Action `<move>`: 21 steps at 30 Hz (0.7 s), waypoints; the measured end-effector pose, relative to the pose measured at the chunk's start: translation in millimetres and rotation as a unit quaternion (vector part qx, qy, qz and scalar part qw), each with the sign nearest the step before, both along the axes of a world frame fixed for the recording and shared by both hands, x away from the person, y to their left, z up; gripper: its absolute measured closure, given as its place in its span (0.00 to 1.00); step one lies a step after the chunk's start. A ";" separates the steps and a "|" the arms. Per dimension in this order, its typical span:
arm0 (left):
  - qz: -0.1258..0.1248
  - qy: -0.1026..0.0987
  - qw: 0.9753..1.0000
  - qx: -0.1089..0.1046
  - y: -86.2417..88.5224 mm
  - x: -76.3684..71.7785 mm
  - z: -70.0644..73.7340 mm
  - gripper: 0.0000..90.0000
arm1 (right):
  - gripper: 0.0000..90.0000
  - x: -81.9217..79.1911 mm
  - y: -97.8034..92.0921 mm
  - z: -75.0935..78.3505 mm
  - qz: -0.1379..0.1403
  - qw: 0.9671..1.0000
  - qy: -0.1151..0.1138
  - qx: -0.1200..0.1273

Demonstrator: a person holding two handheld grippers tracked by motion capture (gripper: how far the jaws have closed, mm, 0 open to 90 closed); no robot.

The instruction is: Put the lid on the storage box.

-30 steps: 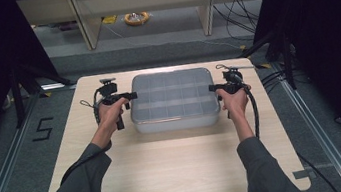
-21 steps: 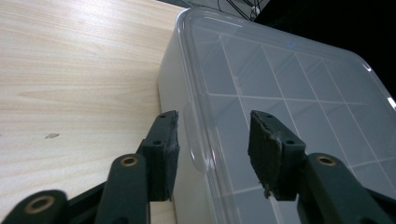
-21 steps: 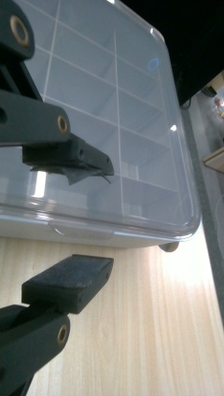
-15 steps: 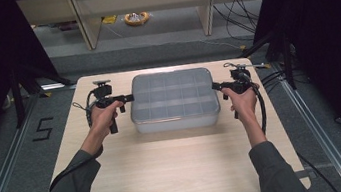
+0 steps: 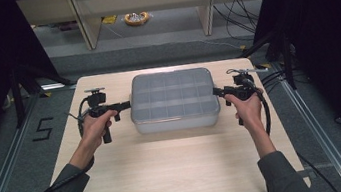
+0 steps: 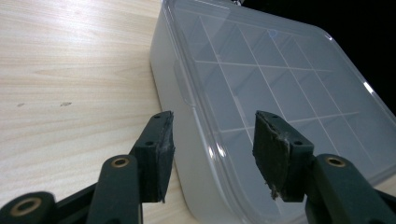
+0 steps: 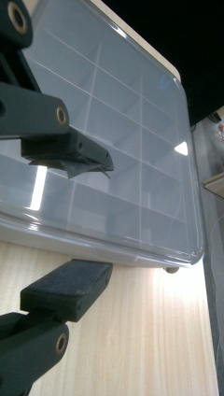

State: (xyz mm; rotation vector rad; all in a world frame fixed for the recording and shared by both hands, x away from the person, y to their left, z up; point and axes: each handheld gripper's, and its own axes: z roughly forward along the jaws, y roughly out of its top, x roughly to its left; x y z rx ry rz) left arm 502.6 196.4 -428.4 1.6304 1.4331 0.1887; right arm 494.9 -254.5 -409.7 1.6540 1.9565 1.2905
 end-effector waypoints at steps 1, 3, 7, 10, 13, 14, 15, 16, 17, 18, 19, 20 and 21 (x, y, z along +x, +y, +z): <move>-0.002 -0.002 1.000 -0.001 0.9 -2.3 0.1 0.52 | 0.51 0.0 0.0 0.0 0.000 1.000 0.000 0.000; -0.005 -0.003 1.000 -0.002 1.6 -7.4 -0.4 0.52 | 0.51 -5.4 3.2 0.8 -0.009 1.000 0.012 0.013; -0.018 -0.008 1.000 -0.001 1.9 -18.4 -1.1 0.52 | 0.50 -14.4 5.9 2.4 0.000 1.000 0.005 -0.001; -0.024 -0.014 1.000 -0.001 1.5 -24.5 -1.1 0.52 | 0.50 -15.4 4.3 1.4 0.015 1.000 -0.014 -0.008; -0.031 -0.020 0.999 0.007 1.1 -31.9 -1.3 0.52 | 0.50 -21.5 6.8 2.0 0.021 1.000 -0.012 -0.009; -0.034 -0.020 0.999 0.004 1.0 -34.4 -1.6 0.51 | 0.50 -23.5 7.4 2.1 0.022 1.000 -0.013 -0.011; -0.038 -0.022 0.999 0.004 0.9 -37.7 -2.2 0.51 | 0.50 -27.7 7.7 2.7 0.030 0.999 -0.016 -0.022; -0.042 -0.022 0.999 0.003 0.8 -40.3 -2.8 0.51 | 0.50 -27.7 7.7 2.7 0.030 0.999 -0.016 -0.022; -0.041 -0.023 0.999 -0.002 0.1 -42.4 -3.3 0.51 | 0.49 -29.9 8.4 3.0 0.029 0.999 -0.016 -0.022; -0.046 -0.023 0.999 -0.003 0.1 -45.7 -4.2 0.51 | 0.49 -31.8 9.6 3.1 0.024 0.999 -0.016 -0.020; -0.050 -0.025 0.998 -0.003 -0.1 -48.0 -5.2 0.50 | 0.49 -35.3 9.1 2.8 0.037 0.999 -0.021 -0.021; -0.055 -0.025 0.998 -0.001 -0.1 -49.7 -5.5 0.50 | 0.49 -35.3 9.1 2.8 0.037 0.999 -0.021 -0.021; -0.057 -0.024 0.998 -0.004 -0.5 -53.0 -6.4 0.49 | 0.49 -36.6 9.4 2.5 0.037 0.999 -0.023 -0.024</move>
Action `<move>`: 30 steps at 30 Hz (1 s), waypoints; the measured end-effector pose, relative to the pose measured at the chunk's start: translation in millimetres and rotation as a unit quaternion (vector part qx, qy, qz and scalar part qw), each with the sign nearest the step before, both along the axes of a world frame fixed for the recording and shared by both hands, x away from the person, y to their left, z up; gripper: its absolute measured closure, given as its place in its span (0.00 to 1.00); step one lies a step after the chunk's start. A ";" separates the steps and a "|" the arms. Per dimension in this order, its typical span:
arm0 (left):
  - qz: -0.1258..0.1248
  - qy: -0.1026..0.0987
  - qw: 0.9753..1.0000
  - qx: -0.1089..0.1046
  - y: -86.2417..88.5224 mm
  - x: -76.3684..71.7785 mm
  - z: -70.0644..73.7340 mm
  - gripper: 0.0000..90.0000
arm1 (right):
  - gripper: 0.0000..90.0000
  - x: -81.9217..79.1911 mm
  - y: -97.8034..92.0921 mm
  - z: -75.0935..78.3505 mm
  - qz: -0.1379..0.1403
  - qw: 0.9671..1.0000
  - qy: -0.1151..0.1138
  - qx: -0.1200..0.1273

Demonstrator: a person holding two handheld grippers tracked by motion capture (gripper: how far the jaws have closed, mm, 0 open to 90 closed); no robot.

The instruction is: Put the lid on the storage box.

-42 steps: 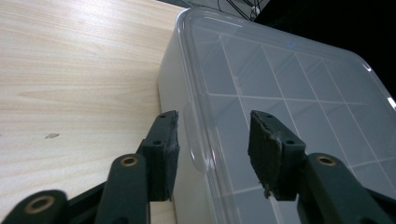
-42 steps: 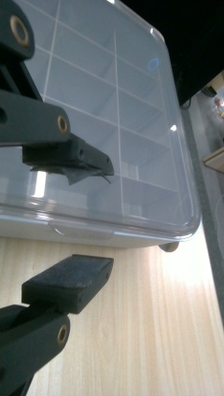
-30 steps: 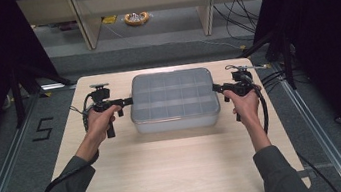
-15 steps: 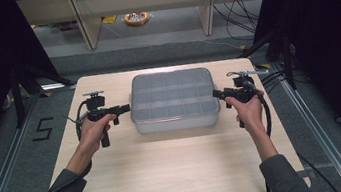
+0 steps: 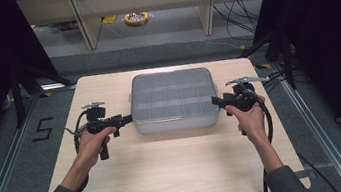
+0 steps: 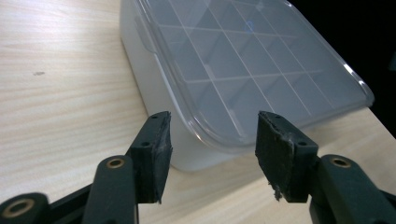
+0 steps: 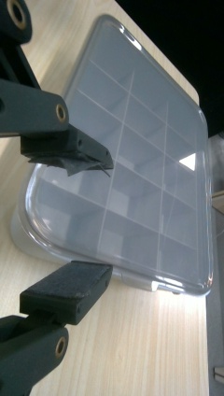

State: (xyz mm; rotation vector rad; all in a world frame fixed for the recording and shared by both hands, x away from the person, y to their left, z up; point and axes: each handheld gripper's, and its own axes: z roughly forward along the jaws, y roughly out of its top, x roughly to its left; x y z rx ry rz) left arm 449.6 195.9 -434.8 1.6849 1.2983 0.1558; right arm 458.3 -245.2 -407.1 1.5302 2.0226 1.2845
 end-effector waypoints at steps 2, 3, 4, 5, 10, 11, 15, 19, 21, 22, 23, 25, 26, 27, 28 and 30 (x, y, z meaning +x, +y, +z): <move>-0.007 0.000 1.000 0.002 -0.7 -5.2 -1.8 0.48 | 0.48 -4.0 1.6 -0.7 0.004 1.000 -0.002 0.002; -0.009 -0.002 1.000 0.002 -1.7 -7.6 -2.9 0.48 | 0.47 -5.8 2.5 -1.1 0.007 1.000 -0.004 0.007; -0.012 -0.002 1.000 0.003 -2.2 -9.3 -3.5 0.47 | 0.47 -7.3 3.8 -1.7 0.010 1.000 -0.006 0.011; -0.013 -0.002 1.000 0.004 -3.3 -12.5 -4.5 0.46 | 0.46 -8.7 4.3 -1.7 0.014 1.000 -0.005 0.011; -0.025 -0.003 1.000 0.008 -4.4 -23.5 -9.0 0.43 | 0.45 -17.7 8.9 -5.4 0.020 1.000 -0.009 0.010; -0.028 -0.003 1.000 0.006 -4.1 -25.3 -10.1 0.43 | 0.45 -17.7 8.9 -5.4 0.020 1.000 -0.009 0.010; -0.030 -0.004 1.000 0.007 -4.8 -33.5 -12.9 0.43 | 0.45 -22.8 11.2 -8.9 0.026 1.000 -0.009 0.013; -0.037 -0.003 0.999 0.010 -6.4 -41.1 -16.0 0.42 | 0.44 -28.4 14.1 -10.8 0.031 0.999 -0.005 0.021; -0.042 -0.004 0.999 0.010 -7.5 -44.4 -16.6 0.42 | 0.44 -30.0 14.7 -11.5 0.037 0.999 -0.006 0.015; -0.045 -0.005 0.999 0.008 -7.7 -45.5 -16.9 0.42 | 0.43 -30.4 14.9 -11.8 0.036 0.999 -0.009 0.012; -0.046 -0.005 0.999 0.011 -8.4 -47.0 -16.9 0.41 | 0.43 -31.4 15.7 -12.6 0.039 0.999 -0.009 0.017; -0.052 -0.008 0.999 0.014 -10.5 -49.4 -17.8 0.41 | 0.42 -34.4 18.2 -12.9 0.039 0.999 -0.001 0.014; -0.054 -0.007 0.998 0.016 -11.9 -50.9 -18.5 0.41 | 0.42 -34.8 18.7 -13.4 0.045 0.999 -0.005 0.008; -0.057 -0.008 0.998 0.017 -12.5 -51.6 -19.3 0.41 | 0.42 -36.0 19.4 -13.1 0.046 0.999 -0.006 0.002; -0.055 -0.006 0.998 0.017 -14.4 -53.7 -20.3 0.39 | 0.41 -39.5 21.7 -11.4 0.050 0.999 -0.007 0.006; -0.063 -0.006 0.998 0.020 -15.8 -55.6 -21.6 0.39 | 0.41 -40.0 21.4 -10.9 0.052 0.999 -0.011 -0.001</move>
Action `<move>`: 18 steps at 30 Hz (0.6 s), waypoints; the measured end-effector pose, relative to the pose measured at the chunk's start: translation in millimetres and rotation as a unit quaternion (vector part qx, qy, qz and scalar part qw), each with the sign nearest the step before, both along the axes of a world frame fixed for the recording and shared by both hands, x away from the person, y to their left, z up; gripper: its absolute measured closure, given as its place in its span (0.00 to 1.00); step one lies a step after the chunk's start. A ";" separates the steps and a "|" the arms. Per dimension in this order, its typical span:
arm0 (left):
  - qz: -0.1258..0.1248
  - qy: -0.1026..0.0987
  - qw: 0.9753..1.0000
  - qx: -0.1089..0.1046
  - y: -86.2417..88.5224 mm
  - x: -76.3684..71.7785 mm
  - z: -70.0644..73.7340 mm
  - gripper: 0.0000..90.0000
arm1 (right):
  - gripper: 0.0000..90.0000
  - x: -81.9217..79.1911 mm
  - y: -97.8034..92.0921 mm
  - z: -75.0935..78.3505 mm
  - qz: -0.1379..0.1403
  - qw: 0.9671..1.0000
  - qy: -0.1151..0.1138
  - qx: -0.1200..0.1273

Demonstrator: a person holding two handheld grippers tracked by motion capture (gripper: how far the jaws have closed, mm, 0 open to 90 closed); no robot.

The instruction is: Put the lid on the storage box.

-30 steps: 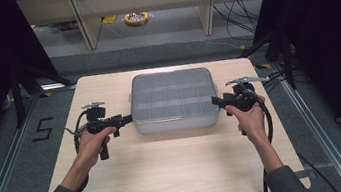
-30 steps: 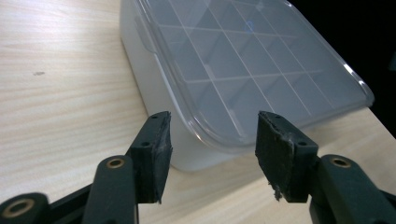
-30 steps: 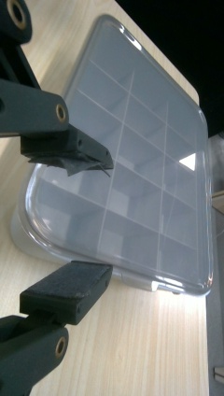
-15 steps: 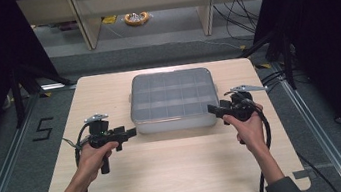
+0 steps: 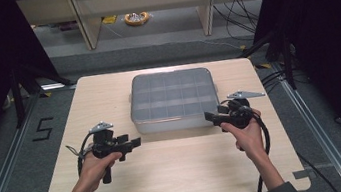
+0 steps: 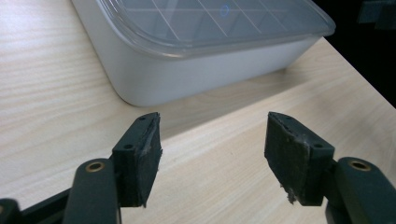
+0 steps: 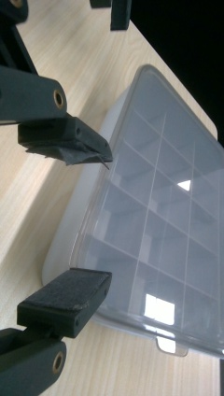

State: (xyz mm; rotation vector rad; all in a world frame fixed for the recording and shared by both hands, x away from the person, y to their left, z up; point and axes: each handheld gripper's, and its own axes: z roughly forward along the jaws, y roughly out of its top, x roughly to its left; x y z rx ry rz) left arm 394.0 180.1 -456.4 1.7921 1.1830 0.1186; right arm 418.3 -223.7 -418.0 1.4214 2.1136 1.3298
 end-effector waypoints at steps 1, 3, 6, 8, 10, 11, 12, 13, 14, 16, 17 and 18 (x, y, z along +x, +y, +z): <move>-0.001 -0.001 1.000 0.001 -1.0 -1.1 -0.5 0.39 | 0.41 -2.2 1.0 0.9 0.004 1.000 -0.003 0.012; -0.004 -0.006 1.000 0.004 -2.1 -3.2 -1.5 0.39 | 0.41 -5.2 2.6 1.2 0.005 1.000 0.000 0.008; -0.015 -0.010 1.000 0.009 -4.2 -7.8 -3.3 0.39 | 0.41 -10.1 4.6 -1.5 0.011 1.000 -0.003 0.004; -0.016 -0.017 1.000 0.015 -4.8 -12.7 -5.3 0.39 | 0.41 -14.0 5.1 -3.3 0.013 1.000 -0.004 -0.007; -0.018 -0.015 1.000 0.014 -4.4 -18.1 -7.3 0.39 | 0.41 -16.5 6.4 -3.6 0.012 1.000 0.003 -0.002; -0.021 -0.014 1.000 0.011 -3.9 -19.9 -8.3 0.39 | 0.41 -20.4 6.0 -6.8 0.016 1.000 -0.001 -0.017; -0.022 -0.015 1.000 0.013 -3.1 -23.4 -9.6 0.39 | 0.41 -20.4 6.0 -6.8 0.016 1.000 -0.001 -0.017; -0.022 -0.016 1.000 0.013 -3.0 -26.4 -10.6 0.38 | 0.41 -24.1 6.2 -8.9 0.018 1.000 0.001 -0.010; -0.023 -0.016 1.000 0.013 -2.8 -28.6 -11.5 0.38 | 0.41 -26.1 5.6 -11.6 0.021 1.000 -0.001 -0.010; -0.025 -0.018 0.999 0.021 -1.3 -35.4 -14.0 0.38 | 0.41 -31.2 4.4 -15.2 0.023 1.000 0.007 -0.016; -0.026 -0.020 0.999 0.023 -0.9 -38.9 -15.9 0.38 | 0.41 -33.8 4.4 -17.2 0.017 1.000 0.010 -0.016; -0.028 -0.021 0.999 0.028 -0.3 -41.0 -16.9 0.38 | 0.41 -38.6 5.3 -18.6 0.015 1.000 0.020 -0.005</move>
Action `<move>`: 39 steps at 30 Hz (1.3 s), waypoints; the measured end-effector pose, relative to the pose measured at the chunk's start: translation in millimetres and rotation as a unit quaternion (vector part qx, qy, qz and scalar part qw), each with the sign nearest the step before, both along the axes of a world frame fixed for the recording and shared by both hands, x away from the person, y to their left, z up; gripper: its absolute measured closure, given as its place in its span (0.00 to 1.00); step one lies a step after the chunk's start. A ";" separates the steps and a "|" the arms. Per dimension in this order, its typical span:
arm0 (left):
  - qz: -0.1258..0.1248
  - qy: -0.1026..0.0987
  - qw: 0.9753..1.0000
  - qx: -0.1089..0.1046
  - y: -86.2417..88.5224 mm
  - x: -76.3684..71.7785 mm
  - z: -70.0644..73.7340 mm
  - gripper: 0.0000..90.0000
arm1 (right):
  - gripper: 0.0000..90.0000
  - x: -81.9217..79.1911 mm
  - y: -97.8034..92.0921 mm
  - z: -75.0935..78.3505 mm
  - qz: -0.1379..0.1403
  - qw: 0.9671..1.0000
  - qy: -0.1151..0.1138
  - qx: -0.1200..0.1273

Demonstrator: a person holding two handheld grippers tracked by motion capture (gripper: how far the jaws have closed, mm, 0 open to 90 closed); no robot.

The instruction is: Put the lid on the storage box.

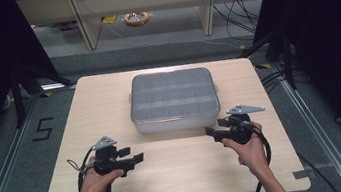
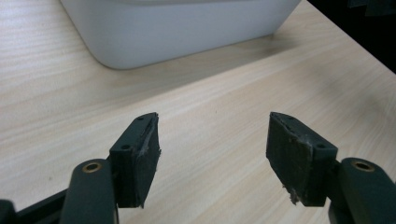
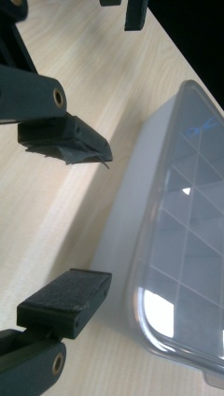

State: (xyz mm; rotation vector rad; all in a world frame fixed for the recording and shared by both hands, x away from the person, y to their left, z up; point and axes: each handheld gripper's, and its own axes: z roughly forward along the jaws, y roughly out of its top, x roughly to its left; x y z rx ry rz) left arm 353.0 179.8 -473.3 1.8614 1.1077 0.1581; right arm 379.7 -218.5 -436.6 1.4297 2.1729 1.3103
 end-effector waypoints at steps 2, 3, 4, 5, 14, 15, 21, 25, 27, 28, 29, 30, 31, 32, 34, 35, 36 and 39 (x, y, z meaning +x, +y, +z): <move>0.001 -0.007 1.000 0.008 1.0 -5.6 -3.3 0.38 | 0.41 -1.9 -2.8 -3.0 0.008 1.000 -0.012 -0.012; 0.003 -0.010 1.000 0.010 1.1 -8.4 -5.3 0.38 | 0.40 -5.7 -3.4 -4.8 0.009 1.000 -0.015 -0.022; 0.003 -0.009 1.000 0.014 1.7 -11.4 -7.2 0.37 | 0.40 -8.9 -2.7 -7.1 0.010 1.000 -0.015 -0.025; 0.001 -0.011 1.000 0.017 2.3 -14.3 -9.4 0.37 | 0.40 -13.3 -2.6 -8.7 0.011 0.999 -0.013 -0.032; -0.020 -0.038 0.997 0.057 6.3 -35.6 -12.2 0.36 | 0.39 -42.2 -8.5 -25.2 0.031 0.998 -0.012 -0.044; -0.008 -0.038 0.998 0.044 4.1 -37.7 -12.6 0.36 | 0.39 -46.3 -6.9 -25.4 0.035 0.999 -0.002 -0.029; -0.019 -0.044 0.997 0.062 7.0 -45.4 -14.6 0.36 | 0.38 -59.6 -3.8 -27.7 0.051 0.998 -0.005 -0.031; -0.025 -0.045 0.996 0.068 5.0 -52.6 -18.4 0.34 | 0.36 -66.0 -2.5 -33.5 0.064 0.997 0.005 -0.033; -0.027 -0.043 0.997 0.062 2.5 -55.9 -20.0 0.33 | 0.33 -68.8 -1.6 -36.6 0.072 0.997 0.008 -0.034; -0.032 -0.047 0.996 0.065 2.3 -56.9 -20.4 0.33 | 0.33 -71.6 0.7 -37.7 0.068 0.997 0.019 -0.027; -0.038 -0.045 0.995 0.075 2.7 -58.0 -20.2 0.32 | 0.32 -71.7 0.0 -39.4 0.076 0.997 0.010 -0.032; -0.036 -0.042 0.996 0.072 1.7 -59.5 -20.4 0.31 | 0.29 -73.1 0.4 -40.9 0.079 0.996 0.012 -0.032; -0.036 -0.039 0.996 0.074 1.5 -60.3 -21.4 0.30 | 0.26 -75.8 1.4 -40.2 0.075 0.996 0.031 -0.032; -0.037 -0.037 0.996 0.072 0.6 -61.9 -22.1 0.29 | 0.24 -76.6 2.1 -42.8 0.075 0.996 0.027 -0.027; -0.050 -0.038 0.994 0.087 1.4 -62.7 -23.6 0.27 | 0.20 -78.0 1.1 -45.8 0.083 0.996 0.024 -0.035; -0.044 -0.033 0.996 0.069 -1.8 -65.1 -25.4 0.26 | 0.19 -79.0 1.2 -46.8 0.085 0.996 0.025 -0.032; -0.050 -0.035 0.995 0.081 -1.4 -65.7 -25.3 0.25 | 0.19 -80.5 1.3 -48.3 0.090 0.995 0.034 -0.028; -0.064 -0.037 0.993 0.093 -2.3 -68.7 -26.0 0.23 | 0.19 -84.5 0.5 -50.5 0.087 0.995 0.040 -0.041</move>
